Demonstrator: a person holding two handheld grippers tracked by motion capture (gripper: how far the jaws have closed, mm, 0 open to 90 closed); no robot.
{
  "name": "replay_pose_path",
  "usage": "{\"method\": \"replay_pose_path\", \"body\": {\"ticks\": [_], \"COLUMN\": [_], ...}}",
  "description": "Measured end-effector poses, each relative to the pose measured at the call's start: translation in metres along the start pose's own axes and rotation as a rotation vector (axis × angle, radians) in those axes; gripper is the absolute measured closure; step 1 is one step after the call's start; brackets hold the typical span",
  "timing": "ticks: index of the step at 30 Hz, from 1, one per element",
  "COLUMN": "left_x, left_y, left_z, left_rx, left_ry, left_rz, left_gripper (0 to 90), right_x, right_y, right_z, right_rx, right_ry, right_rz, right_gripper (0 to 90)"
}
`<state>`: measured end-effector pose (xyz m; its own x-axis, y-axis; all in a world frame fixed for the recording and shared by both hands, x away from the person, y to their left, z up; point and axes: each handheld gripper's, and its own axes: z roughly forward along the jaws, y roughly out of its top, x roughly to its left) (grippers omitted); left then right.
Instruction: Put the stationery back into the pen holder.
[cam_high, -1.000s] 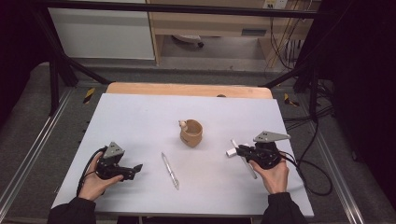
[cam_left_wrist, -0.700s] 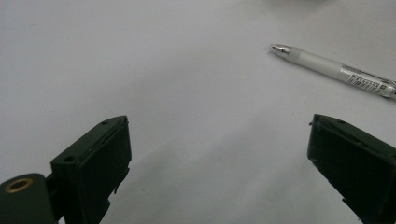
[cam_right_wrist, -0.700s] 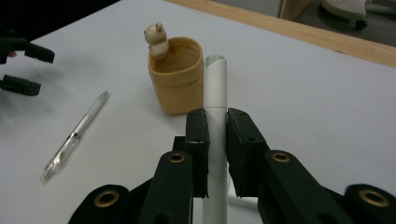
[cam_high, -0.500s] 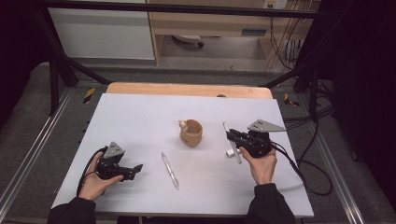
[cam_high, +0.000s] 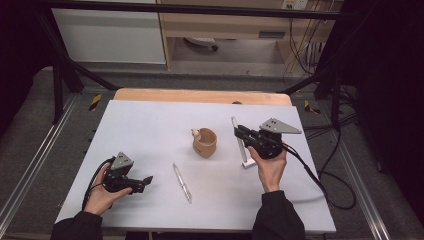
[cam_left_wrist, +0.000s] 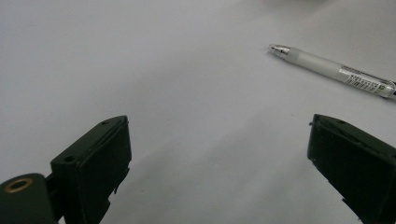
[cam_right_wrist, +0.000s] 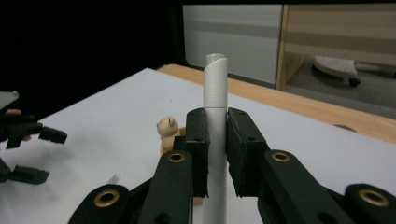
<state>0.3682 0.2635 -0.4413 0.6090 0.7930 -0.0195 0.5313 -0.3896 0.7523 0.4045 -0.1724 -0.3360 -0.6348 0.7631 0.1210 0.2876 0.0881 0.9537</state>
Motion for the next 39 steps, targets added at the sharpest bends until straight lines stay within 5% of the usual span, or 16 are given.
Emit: {"method": "replay_pose_path", "body": {"ticks": [15,39], "left_x": [0.000,0.002], "left_y": [0.000,-0.001], "left_z": [0.001,0.000], "left_rx": [0.001,-0.005], "left_ry": [-0.006,-0.015], "left_rz": [0.000,-0.006], "left_gripper": [6.2,6.3], "right_x": [0.001,0.013], "right_y": [0.019,0.018], "right_z": [0.042,0.124], "right_rx": [-0.142,-0.089], "right_ry": [-0.016,0.031], "right_rz": [0.038,0.040], "right_gripper": [79.3,79.3]}}
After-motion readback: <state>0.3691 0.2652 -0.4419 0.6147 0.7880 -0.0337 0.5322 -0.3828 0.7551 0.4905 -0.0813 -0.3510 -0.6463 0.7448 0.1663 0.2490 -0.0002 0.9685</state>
